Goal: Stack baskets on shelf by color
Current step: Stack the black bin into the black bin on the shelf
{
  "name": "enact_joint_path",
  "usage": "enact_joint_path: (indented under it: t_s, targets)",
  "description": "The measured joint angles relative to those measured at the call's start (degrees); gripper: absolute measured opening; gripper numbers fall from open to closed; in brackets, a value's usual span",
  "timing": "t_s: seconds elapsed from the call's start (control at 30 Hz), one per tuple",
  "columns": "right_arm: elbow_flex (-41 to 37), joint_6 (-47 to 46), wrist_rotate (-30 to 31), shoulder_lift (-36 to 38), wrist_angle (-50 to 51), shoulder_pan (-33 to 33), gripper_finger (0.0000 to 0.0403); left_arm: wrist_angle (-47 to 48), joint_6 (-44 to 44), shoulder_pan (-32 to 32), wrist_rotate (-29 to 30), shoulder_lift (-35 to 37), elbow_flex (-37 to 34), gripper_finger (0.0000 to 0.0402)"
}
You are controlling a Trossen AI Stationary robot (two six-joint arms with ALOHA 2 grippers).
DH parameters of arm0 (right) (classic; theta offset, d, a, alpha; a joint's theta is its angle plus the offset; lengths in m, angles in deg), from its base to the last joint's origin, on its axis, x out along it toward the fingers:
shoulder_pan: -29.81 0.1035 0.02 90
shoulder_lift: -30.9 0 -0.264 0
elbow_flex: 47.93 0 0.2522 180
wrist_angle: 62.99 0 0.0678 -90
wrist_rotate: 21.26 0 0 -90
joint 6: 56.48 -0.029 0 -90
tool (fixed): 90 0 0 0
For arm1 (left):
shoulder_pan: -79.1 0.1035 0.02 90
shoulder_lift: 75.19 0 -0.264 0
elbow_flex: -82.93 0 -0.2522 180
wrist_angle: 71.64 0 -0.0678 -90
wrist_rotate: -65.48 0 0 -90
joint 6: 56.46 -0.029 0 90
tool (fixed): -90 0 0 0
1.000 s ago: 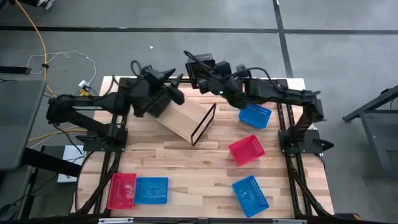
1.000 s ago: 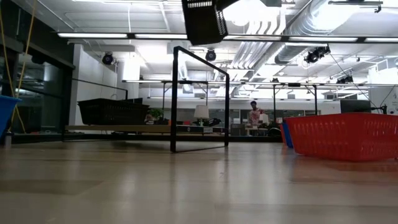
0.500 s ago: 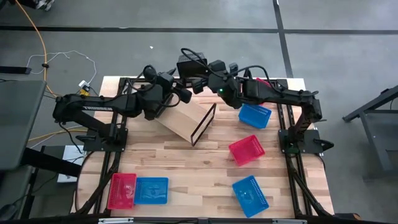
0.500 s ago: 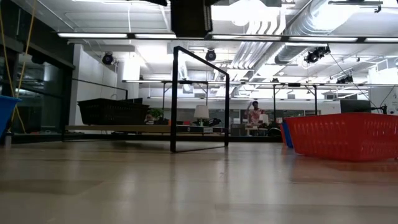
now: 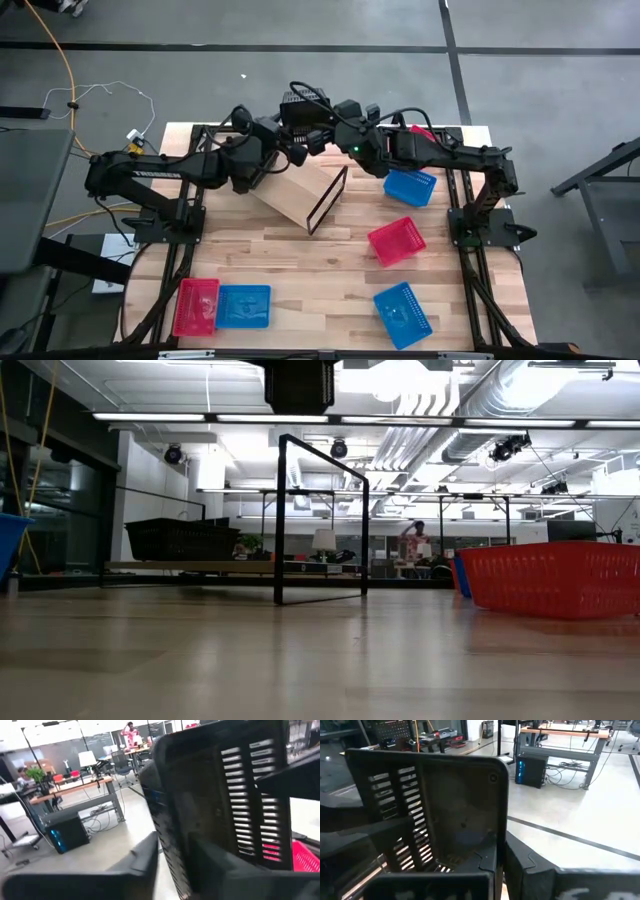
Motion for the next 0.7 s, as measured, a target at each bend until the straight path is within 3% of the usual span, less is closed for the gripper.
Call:
enact_joint_path:
  t_s: [0.1,0.27,0.53,0.7]
  targets:
    - [0.8,-0.1,0.0,0.0,0.3,0.1,0.0009,-0.2,-0.7,0.0,0.2,0.1,0.0,0.0013]
    - [2.5,1.2,-4.3,0.3,1.9,-1.0,0.0043,0.5,-1.6,1.0,0.8,0.8,0.1,0.0004]
    - [8.2,-0.7,-14.6,1.0,6.6,-2.7,0.0178,5.4,1.0,5.2,0.9,0.7,0.0,0.0000]
    - [12.8,3.6,-14.3,2.0,15.8,-0.9,0.0237,14.0,1.1,8.6,-2.0,2.8,0.0,0.0000]
